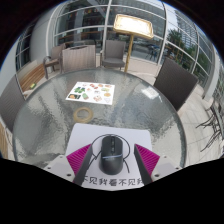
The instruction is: Arrange mouse
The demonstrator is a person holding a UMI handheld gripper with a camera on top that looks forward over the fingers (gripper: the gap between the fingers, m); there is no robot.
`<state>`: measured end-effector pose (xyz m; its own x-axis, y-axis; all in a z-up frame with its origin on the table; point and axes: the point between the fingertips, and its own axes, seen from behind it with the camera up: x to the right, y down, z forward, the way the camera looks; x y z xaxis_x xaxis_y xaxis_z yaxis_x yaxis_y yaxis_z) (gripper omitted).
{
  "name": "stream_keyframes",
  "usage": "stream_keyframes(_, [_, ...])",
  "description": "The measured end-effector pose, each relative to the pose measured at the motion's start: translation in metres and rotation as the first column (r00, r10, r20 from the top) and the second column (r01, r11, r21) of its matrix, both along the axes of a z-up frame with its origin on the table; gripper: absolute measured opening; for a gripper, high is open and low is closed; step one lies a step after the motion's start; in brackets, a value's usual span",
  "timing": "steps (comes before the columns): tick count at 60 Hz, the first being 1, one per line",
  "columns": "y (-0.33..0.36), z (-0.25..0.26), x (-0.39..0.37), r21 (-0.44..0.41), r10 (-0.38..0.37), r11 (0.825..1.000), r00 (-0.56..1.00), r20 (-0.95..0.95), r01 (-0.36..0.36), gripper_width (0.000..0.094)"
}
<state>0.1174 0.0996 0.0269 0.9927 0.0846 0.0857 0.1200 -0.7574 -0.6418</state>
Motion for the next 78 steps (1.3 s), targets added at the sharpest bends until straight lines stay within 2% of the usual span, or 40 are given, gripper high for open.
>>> stream_keyframes(17, [-0.047, 0.132, -0.041, 0.141, -0.03, 0.989, 0.998, -0.05, 0.037, 0.0837])
stream_keyframes(29, [-0.116, 0.188, -0.053, 0.196, -0.053, 0.979, 0.998, -0.045, 0.061, 0.0835])
stream_keyframes(40, [-0.166, 0.212, -0.053, 0.224, -0.093, 0.97, 0.995, -0.025, 0.096, 0.0834])
stream_keyframes(47, [-0.189, 0.216, -0.063, 0.224, -0.083, 0.971, 0.996, -0.018, 0.085, 0.0836])
stream_keyframes(67, [-0.21, 0.234, -0.081, 0.263, -0.066, 0.962, 0.997, -0.049, 0.077, 0.0836])
stream_keyframes(78, [-0.214, 0.237, -0.086, 0.259, -0.061, 0.963, 0.997, -0.056, 0.074, 0.0835])
